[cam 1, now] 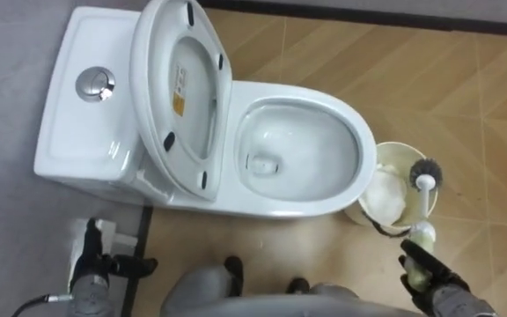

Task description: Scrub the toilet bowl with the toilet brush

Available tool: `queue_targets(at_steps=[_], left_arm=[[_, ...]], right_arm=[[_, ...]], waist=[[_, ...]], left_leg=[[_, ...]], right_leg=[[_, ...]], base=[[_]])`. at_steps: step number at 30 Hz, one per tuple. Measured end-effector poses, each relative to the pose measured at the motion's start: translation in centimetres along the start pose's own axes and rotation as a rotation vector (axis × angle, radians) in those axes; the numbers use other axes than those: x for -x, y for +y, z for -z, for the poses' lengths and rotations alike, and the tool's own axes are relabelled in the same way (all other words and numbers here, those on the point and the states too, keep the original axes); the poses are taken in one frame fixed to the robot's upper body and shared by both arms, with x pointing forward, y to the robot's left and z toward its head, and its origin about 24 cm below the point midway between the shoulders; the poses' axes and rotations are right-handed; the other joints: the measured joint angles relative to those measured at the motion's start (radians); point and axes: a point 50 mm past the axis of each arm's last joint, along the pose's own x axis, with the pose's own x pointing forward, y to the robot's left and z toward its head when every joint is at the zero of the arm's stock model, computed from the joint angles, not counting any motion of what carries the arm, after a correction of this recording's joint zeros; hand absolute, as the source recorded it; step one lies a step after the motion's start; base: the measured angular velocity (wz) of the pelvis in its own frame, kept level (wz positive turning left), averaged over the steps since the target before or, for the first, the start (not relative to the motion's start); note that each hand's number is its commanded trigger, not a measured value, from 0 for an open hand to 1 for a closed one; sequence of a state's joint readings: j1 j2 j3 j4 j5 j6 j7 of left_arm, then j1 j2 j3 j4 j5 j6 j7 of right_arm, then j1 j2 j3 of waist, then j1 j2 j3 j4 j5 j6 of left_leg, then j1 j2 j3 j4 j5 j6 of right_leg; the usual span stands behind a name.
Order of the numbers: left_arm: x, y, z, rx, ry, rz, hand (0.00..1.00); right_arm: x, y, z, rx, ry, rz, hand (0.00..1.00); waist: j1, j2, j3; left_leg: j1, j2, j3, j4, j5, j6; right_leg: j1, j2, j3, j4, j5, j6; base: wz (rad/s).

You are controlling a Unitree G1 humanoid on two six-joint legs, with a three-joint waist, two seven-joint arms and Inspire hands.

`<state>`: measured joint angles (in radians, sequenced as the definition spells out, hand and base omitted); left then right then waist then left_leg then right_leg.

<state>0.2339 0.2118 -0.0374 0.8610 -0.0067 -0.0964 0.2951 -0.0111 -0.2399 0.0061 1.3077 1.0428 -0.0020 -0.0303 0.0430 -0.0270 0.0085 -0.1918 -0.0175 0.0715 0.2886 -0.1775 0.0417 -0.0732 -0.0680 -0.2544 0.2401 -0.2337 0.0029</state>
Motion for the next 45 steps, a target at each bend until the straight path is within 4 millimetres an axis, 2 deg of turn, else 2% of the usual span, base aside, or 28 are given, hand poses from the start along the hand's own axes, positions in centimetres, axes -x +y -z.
queue_targets(at_steps=[2, 7, 10, 12, 14, 15, 19, 21, 25, 26, 30, 32, 39, 42, 45], left_arm=[[0.2, 0.1, 0.5, 0.008, 0.013, -0.009, 0.00], [0.9, 0.2, 1.1, -0.001, 0.000, -0.037, 0.00], [1.5, 0.5, 0.7, 0.027, -0.040, -0.087, 0.00], [1.5, 1.0, -0.3, 0.026, -0.089, -0.127, 0.00], [1.8, 1.4, -1.3, 0.004, -0.154, -0.165, 0.00], [2.0, 1.6, -1.9, -0.004, -0.197, -0.185, 0.00], [2.6, 2.0, -2.5, -0.042, -0.252, -0.235, 0.00], [3.0, 2.4, -3.9, -0.085, -0.333, -0.279, 0.00], [3.4, 2.8, -5.7, -0.122, -0.433, -0.324, 0.00], [3.8, 2.9, -6.7, -0.119, -0.496, -0.344, 0.00], [4.9, 3.5, -10.1, -0.088, -0.686, -0.384, 0.00], [5.0, 3.6, -10.9, -0.102, -0.729, -0.386, 0.00], [5.2, 2.3, -11.5, -0.175, -0.782, -0.346, 0.00], [5.3, 1.8, -11.6, -0.213, -0.799, -0.331, 0.00], [5.4, 1.5, -11.6, -0.254, -0.814, -0.311, 0.00]], right_arm=[[0.1, -0.2, 0.4, 0.025, 0.003, -0.007, 1.00], [0.2, -0.9, 0.9, 0.102, -0.007, -0.026, 1.00], [0.3, -1.5, 1.2, 0.126, 0.002, -0.014, 1.00], [0.3, -1.5, 1.2, 0.131, 0.000, -0.010, 1.00], [0.4, -1.6, 1.2, 0.165, -0.007, -0.008, 1.00], [0.4, -1.2, 0.9, 0.195, -0.025, -0.022, 1.00], [0.3, 0.5, -0.1, 0.316, -0.085, -0.072, 1.00], [0.3, 1.1, -0.6, 0.410, -0.120, -0.088, 1.00], [0.3, 1.7, -0.9, 0.464, -0.143, -0.106, 1.00], [0.3, 1.8, -1.0, 0.467, -0.146, -0.109, 1.00], [0.4, 2.2, -1.2, 0.563, -0.174, -0.119, 1.00], [0.4, 2.3, -1.3, 0.591, -0.181, -0.122, 1.00], [0.4, 2.7, -1.6, 0.653, -0.203, -0.133, 1.00], [0.4, 2.8, -2.0, 0.700, -0.213, -0.137, 1.00], [0.4, 3.1, -2.9, 0.777, -0.240, -0.138, 1.00]], waist=[[-0.010, -0.005, 0.0007], [-0.008, -0.007, -0.0008], [-0.002, -0.003, -0.0075], [0.014, 0.000, -0.0089], [0.020, -0.004, -0.0067], [0.022, -0.004, -0.0063], [0.022, -0.006, -0.0049], [0.037, -0.015, 0.0006], [0.048, -0.017, 0.0025], [0.048, -0.017, 0.0027], [0.048, -0.019, 0.0020], [0.047, -0.019, 0.0011], [0.048, -0.017, -0.0005], [0.059, -0.014, -0.0040], [0.073, -0.014, -0.0041]], left_leg=[[0.031, -0.001, -0.004, -0.009, -0.003, -0.004], [0.080, 0.000, -0.006, -0.015, -0.013, -0.011], [0.100, -0.001, -0.003, -0.016, -0.020, -0.014], [0.104, 0.002, -0.004, -0.015, -0.020, -0.015], [0.118, 0.000, -0.006, -0.015, -0.020, -0.015], [0.124, -0.001, -0.013, -0.015, -0.021, -0.016], [0.112, -0.004, -0.034, 0.002, -0.022, -0.017], [0.097, -0.006, -0.058, 0.019, -0.022, -0.018], [0.095, -0.013, -0.092, 0.033, -0.023, -0.017], [0.095, -0.014, -0.101, 0.037, -0.023, -0.017], [0.098, -0.015, -0.101, 0.039, -0.023, -0.017], [0.100, -0.014, -0.097, 0.038, -0.024, -0.018], [0.098, -0.011, -0.085, 0.034, -0.026, -0.021], [0.098, -0.011, -0.081, 0.033, -0.026, -0.021], [0.098, -0.011, -0.078, 0.033, -0.026, -0.021]], right_leg=[[0.033, 0.001, -0.009, -0.010, 0.000, 0.000], [0.093, 0.009, -0.018, -0.041, 0.000, -0.001], [0.114, 0.012, -0.015, -0.054, -0.001, -0.002], [0.119, 0.015, -0.014, -0.052, 0.000, -0.004], [0.137, 0.014, -0.019, -0.053, 0.000, -0.004], [0.142, 0.014, -0.019, -0.054, -0.001, -0.004], [0.143, 0.015, -0.030, -0.053, -0.006, -0.005], [0.146, 0.017, -0.049, -0.054, -0.005, -0.005], [0.165, 0.014, -0.073, -0.055, -0.008, -0.004], [0.170, 0.013, -0.079, -0.054, -0.011, -0.004], [0.173, 0.015, -0.078, -0.054, -0.013, -0.004], [0.174, 0.017, -0.076, -0.054, -0.012, -0.005], [0.165, 0.019, -0.064, -0.054, -0.011, -0.007], [0.165, 0.018, -0.066, -0.050, -0.010, -0.009], [0.164, 0.018, -0.066, -0.049, -0.010, -0.009]], base=[[0.02], [0.01], [-0.03], [-0.02], [0.06], [0.05], [0.15], [0.31], [0.30], [0.18], [0.01], [-0.07], [-0.05], [-0.06], [0.00]])
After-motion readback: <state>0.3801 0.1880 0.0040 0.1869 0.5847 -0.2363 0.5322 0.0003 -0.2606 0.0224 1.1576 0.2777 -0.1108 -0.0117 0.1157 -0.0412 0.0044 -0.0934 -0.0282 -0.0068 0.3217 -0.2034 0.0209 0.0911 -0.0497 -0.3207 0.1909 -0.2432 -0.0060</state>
